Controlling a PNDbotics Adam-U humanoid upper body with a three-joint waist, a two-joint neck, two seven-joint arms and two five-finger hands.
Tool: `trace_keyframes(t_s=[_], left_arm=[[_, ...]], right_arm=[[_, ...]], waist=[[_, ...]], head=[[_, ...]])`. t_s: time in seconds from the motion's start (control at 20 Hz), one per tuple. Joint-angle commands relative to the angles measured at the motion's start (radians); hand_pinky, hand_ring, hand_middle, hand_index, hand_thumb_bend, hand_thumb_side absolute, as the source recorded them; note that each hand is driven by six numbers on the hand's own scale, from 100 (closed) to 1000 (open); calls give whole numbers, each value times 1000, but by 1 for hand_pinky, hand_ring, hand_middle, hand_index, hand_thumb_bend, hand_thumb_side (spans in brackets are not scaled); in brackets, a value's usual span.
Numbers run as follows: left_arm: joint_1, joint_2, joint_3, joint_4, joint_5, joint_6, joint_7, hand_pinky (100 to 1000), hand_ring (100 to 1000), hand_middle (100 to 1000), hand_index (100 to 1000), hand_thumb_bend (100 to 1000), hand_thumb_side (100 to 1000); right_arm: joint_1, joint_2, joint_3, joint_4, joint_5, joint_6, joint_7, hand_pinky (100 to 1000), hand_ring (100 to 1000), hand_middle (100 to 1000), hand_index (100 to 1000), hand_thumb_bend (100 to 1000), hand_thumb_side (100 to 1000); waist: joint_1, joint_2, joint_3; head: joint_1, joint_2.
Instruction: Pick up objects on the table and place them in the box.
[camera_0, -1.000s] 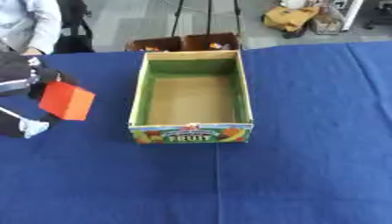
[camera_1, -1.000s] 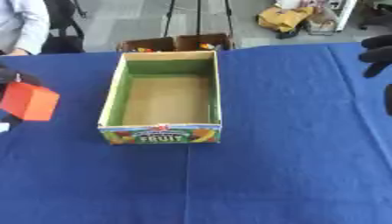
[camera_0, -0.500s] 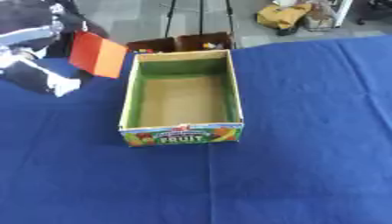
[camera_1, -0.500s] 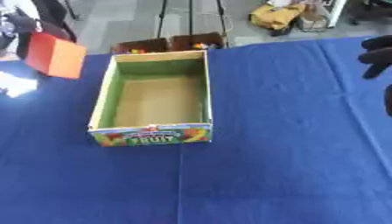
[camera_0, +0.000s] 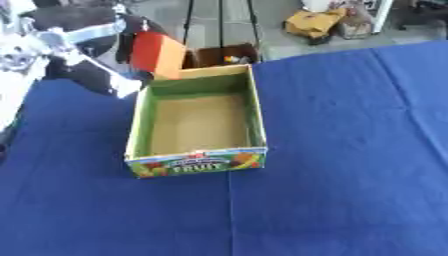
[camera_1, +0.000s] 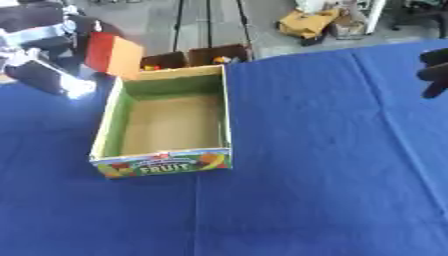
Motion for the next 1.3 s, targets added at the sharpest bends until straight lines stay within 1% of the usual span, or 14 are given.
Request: trace_keyframes(t_s=[0.05,0.25,0.4,0.6,0.75,0.95,1.1,1.25,1.3], left_arm=[[-34,-23,-2,82,-49,-2,28,208,422,380,609,100,272],[-43,-66,-3,199,-125,-10,78,206,422,377,606,100,286],[-47,-86,-4,267,-176,-22,111,208,423,377,605,100,297],[-47,-102,-9,331,-233,-41,132,226,439,386,617,100,318],[-45,-112,-5,360,-264,-51,147,235,447,391,635,100,326],[-42,-120,-3,378,-296,-62,168,278,490,437,685,100,331],[-39,-121,-2,383,-325,-63,181,312,525,487,757,100,335],[-38,-123,-1,388,-348,-62,184,345,601,590,850,100,369],[-37,-123,1,388,-354,-62,185,362,642,645,873,100,395]], right_arm=[[-17,-22,2,-20,-14,-3,5,658,715,405,666,304,1000],[-23,-18,5,-20,-20,-4,11,659,716,404,666,312,1000],[-25,-17,4,-20,-22,-4,14,660,717,404,666,313,1000],[-28,-16,4,-20,-23,-3,15,661,717,403,666,316,1000],[-28,-15,3,-20,-22,-2,14,663,718,401,666,321,1000],[-29,-11,3,-20,-21,0,13,663,719,400,666,326,1000],[-29,-10,2,-20,-20,1,12,664,719,400,666,326,1000],[-28,-9,2,-20,-19,2,11,665,719,399,666,328,1000],[-28,-8,2,-20,-19,2,11,665,720,399,666,328,1000]], waist=[[13,0,-6],[15,6,-18],[17,10,-22],[18,17,-26],[18,21,-28],[17,25,-30],[16,26,-31],[16,27,-30],[16,27,-30]], head=[[10,-21],[15,-27],[13,-24],[11,-24],[12,-27],[11,-31],[10,-31],[9,-32],[9,-31]])
